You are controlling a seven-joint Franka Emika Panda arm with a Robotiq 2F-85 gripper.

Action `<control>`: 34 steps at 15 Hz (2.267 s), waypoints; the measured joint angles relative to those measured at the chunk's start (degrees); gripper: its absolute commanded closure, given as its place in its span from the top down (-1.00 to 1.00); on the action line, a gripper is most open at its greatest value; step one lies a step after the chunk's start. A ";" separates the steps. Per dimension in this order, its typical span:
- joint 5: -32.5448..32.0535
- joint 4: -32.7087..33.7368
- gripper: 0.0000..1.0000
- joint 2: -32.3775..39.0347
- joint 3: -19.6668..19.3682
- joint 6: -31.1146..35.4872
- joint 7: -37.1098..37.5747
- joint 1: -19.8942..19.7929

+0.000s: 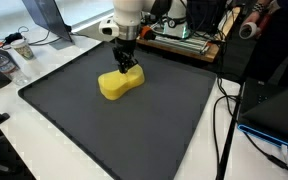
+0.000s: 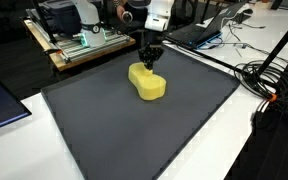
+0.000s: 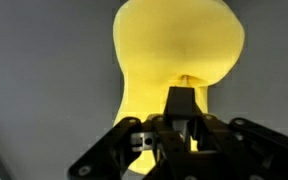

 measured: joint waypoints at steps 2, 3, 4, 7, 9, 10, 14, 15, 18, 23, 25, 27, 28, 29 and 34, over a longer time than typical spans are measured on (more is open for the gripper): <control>2.17 -0.49 -0.92 0.00 -0.55 1.24 -2.31 -0.03; 3.05 -0.63 -0.92 0.00 -0.72 1.57 -3.31 -0.03; 3.74 -0.71 -0.92 0.00 -0.84 1.69 -4.16 -0.03; 4.42 -0.91 -0.92 0.00 -1.06 1.82 -5.40 0.02; 4.46 -1.06 -0.92 0.00 -1.13 1.92 -5.58 0.08; 4.65 -1.10 -0.92 0.00 -1.14 1.95 -5.66 0.08; 5.37 -1.18 -0.92 0.00 -1.14 2.00 -6.07 0.12; 5.45 -1.18 -0.92 0.01 -1.14 2.00 -6.20 0.18; 5.51 -1.18 -0.92 0.03 -1.14 2.01 -6.55 0.39; 5.51 -1.18 -0.92 0.03 -1.14 2.01 -6.74 0.46; 5.70 -1.18 -0.92 0.03 -1.14 2.01 -6.92 0.46; 5.92 -1.18 -0.92 0.03 -1.14 2.01 -7.14 0.46; 6.05 -1.18 -0.92 0.03 -1.14 2.01 -7.31 0.46; 6.23 -1.18 -0.92 0.03 -1.14 2.01 -7.50 0.46; 7.56 -1.14 -0.92 0.03 -1.17 2.01 -8.53 0.39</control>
